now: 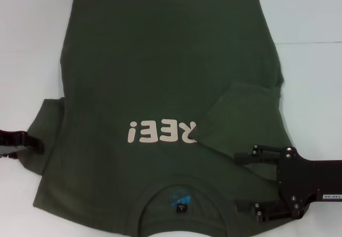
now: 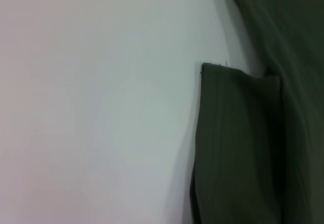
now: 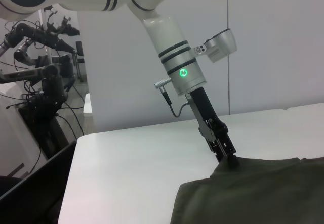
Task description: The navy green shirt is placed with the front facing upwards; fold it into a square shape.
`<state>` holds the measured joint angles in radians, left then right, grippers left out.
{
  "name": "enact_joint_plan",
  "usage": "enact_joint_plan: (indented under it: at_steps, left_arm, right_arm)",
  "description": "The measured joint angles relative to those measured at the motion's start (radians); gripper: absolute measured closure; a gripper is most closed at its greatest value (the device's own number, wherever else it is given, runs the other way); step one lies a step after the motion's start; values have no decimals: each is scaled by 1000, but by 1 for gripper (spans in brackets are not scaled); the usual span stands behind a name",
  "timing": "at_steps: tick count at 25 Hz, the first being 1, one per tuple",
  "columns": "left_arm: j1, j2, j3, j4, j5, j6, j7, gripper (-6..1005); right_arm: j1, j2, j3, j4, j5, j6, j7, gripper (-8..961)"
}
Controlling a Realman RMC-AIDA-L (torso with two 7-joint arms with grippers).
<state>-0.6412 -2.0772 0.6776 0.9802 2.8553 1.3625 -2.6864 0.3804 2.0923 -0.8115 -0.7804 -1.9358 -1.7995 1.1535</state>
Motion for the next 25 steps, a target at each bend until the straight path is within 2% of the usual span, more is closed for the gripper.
enact_joint_plan:
  at_steps: [7,11,22,25]
  left_arm:
    - [0,2,2,3,1,-7,2,336]
    - [-1,2,3,2,1,-7,3,553]
    - [-1,-1,32,9,3,-10,16,982]
    - [9,-3,67,36,3,-10,18,977]
  right_arm:
    - [0,0,0,0,0,0,2,87]
    - [0,0,0,0,0,0,7,89]
    - [0,0,0,0,0,0,9,92]
    - [0,0,0,0,0,0,9,93]
